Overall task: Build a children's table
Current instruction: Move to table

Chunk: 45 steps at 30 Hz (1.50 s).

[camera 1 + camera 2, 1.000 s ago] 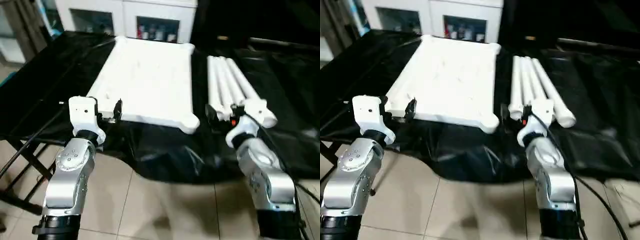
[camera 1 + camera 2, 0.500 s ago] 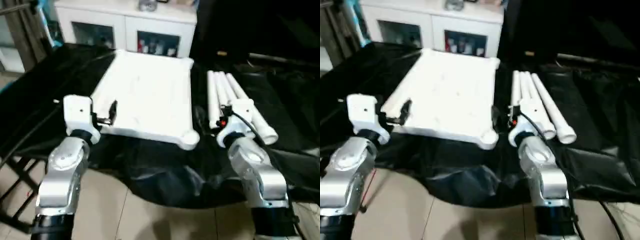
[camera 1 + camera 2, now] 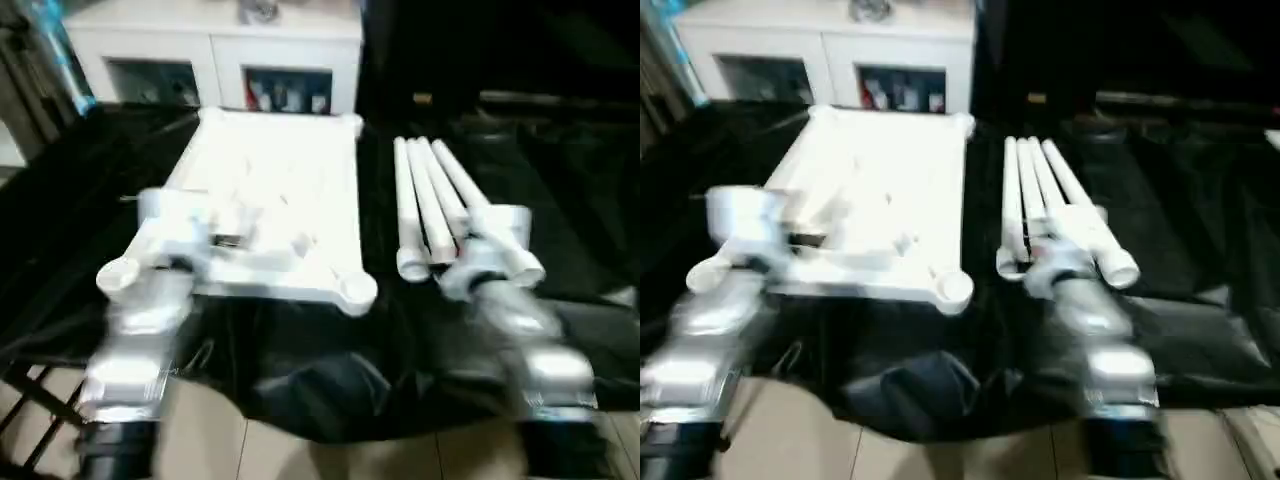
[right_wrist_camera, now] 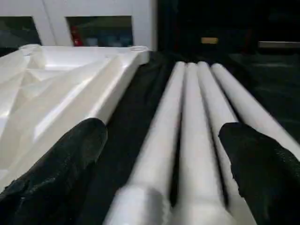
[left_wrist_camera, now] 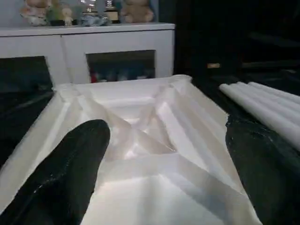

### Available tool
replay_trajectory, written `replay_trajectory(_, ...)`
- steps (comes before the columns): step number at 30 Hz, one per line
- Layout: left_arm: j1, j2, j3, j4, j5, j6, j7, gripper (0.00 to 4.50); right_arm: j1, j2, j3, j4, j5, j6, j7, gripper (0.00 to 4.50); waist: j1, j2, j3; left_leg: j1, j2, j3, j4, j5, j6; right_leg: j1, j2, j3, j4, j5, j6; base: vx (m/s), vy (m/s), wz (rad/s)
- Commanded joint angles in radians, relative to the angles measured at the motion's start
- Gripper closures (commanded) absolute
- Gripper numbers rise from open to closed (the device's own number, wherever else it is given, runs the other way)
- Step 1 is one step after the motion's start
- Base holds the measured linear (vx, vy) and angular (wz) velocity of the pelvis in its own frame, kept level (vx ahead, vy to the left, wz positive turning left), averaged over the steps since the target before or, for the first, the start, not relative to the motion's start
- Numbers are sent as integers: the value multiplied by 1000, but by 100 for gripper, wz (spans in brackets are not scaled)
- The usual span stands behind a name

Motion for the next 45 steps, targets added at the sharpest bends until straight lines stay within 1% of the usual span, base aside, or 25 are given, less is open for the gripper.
replay_trajectory(1,-1,15,23,17,1,2,-1,0,-13,10,20,-4,-5,-7,2,13,-16,52,-50,44,80,-45,-124,140,103,22,-26,-25,-28,-61,-181,128,49,-5)
replay_trajectory(2,-1,15,25,17,1,2,-1,0,-14,9,22,-3,-4,-8,0,13,-55,61,-45,90,136,-109,-149,103,170,-36,-11,-42,56,-108,-121,156,56,1)
replay_trajectory(3,-1,12,26,18,3,2,-2,0,-15,7,23,-1,-3,-9,0,13,-65,48,-68,161,173,-143,-139,73,255,-85,-36,-33,78,-147,-77,156,56,1)
replay_trajectory(4,0,11,28,17,3,2,-3,0,-18,6,23,0,-2,-9,1,13,-66,35,-61,154,176,-139,-130,32,373,-117,-63,-19,119,-86,18,129,8,7)
replay_trajectory(6,2,11,28,16,2,1,-2,0,-22,5,24,2,-4,-8,6,13,-64,11,-59,151,148,-106,-126,57,431,-139,-79,-5,105,2,57,94,-15,3)
replay_trajectory(7,4,13,28,15,0,0,-2,0,-24,5,24,3,-6,-9,8,13,-58,2,-51,137,130,-87,-125,42,420,-131,-89,4,78,33,44,72,-76,4)
replay_trajectory(8,5,14,27,15,-2,-1,-2,0,-26,6,25,5,-9,-9,11,13,-43,-51,-45,52,21,1,-82,-77,316,-45,-125,57,-40,84,-17,51,-108,9)
replay_trajectory(9,6,15,26,15,-2,-1,-2,0,-27,6,25,6,-10,-10,13,13,10,-72,-42,-5,-38,32,28,-100,215,39,-215,150,-127,-233,-81,51,-108,9)
replay_trajectory(10,7,14,26,13,-1,-2,-3,0,-30,4,28,8,-12,-11,16,13,20,-64,-51,-52,-18,3,64,-1,131,84,-227,152,-114,-347,-121,66,-109,2)
replay_trajectory(12,7,13,27,14,0,-3,-4,0,-31,2,31,10,-10,-12,17,13,23,-46,-37,-56,-3,-4,31,71,77,76,-200,115,-120,-354,-163,85,-99,-4)
replay_trajectory(14,8,13,29,14,1,-3,-6,0,-32,-1,33,11,-7,-12,20,13,14,-15,-36,-20,26,10,-61,103,79,68,-142,49,-126,-345,-192,96,-19,0)
replay_trajectory(15,9,13,29,14,2,-4,-8,0,-34,-6,38,13,-1,-8,33,13,-9,16,-28,29,74,-15,-134,-34,73,34,-80,0,-93,-298,-139,107,9,-3)
replay_trajectory(16,15,21,21,14,-3,-12,-35,0,-36,-29,53,15,0,-4,67,13,-38,33,-50,123,119,-70,-152,-125,122,-15,-54,-27,-26,-190,-128,144,38,-3)
replay_trajectory(17,20,23,19,8,-24,-12,-64,0,-37,-39,57,16,7,-4,92,13,-50,36,-48,159,140,-95,-158,-184,153,-52,-57,-27,10,-149,-126,157,30,3)
replay_trajectory(18,24,24,17,5,-38,-11,-80,0,-37,-43,58,17,10,-4,106,13,-66,26,-57,182,162,-127,-148,-51,288,-88,-70,-20,53,-46,-70,157,30,3)
replay_trajectory(19,25,25,16,4,-41,-11,-85,0,-37,-44,58,17,11,-4,110,13,-68,3,-60,178,166,-128,-110,211,429,-128,-103,11,61,40,-10,135,-6,4)
replay_trajectory(20,31,42,-1,-3,-49,-14,-124,0,-41,-60,56,20,18,-3,138,13,-63,-9,-64,166,148,-115,-86,337,454,-133,-127,32,42,108,-7,71,-21,-2)
replay_trajectory(21,38,79,-34,-2,-53,-35,-201,0,-50,-100,64,23,31,4,204,13,-38,-52,-73,40,25,-32,-24,464,368,-37,-156,75,-3,411,-15,71,-21,-2)
replay_trajectory(22,38,98,-49,5,-47,-51,-233,0,-53,-120,71,24,33,6,234,13,-7,-62,-77,-42,-29,-7,-15,399,255,32,-163,106,15,822,-5,0,0,0)
replay_trajectory(23,34,113,-59,15,-49,-55,-264,0,-55,-138,79,23,39,12,264,13,-5,-59,-82,-46,-16,-8,-29,367,189,39,-156,96,34,983,2,0,0,0)
replay_trajectory(24,31,129,-71,23,-52,-58,-299,0,-55,-158,91,18,41,14,297,13,-1,-46,-87,-38,-13,-2,-48,365,84,41,-112,68,55,1164,8,0,0,0)
replay_trajectory(28,29,214,-132,38,-76,-50,-492,0,-51,-242,144,0,42,20,426,13,-14,-16,-61,18,44,-16,-90,116,-49,6,-95,42,-1,556,-56,0,0,0)
replay_trajectory(31,24,284,-180,44,-96,-55,-649,0,-47,-301,187,-18,48,20,525,13,-16,-8,-37,37,64,-2,-117,-66,-56,-10,-106,48,-36,136,-181,-20,4,2)
replay_trajectory(33,13,324,-214,48,-121,-49,-751,37,-49,-337,208,-37,62,32,593,11,-14,-10,-31,40,71,14,-124,-148,-53,-16,-113,55,-50,-30,-197,-76,13,4)
replay_trajectory(45,-88,385,-324,201,-65,-30,-937,128,-81,-466,301,-88,81,135,783,11,-9,-17,-37,32,73,46,-125,-88,-32,-30,-115,60,-59,-81,-185,-16,3,1)
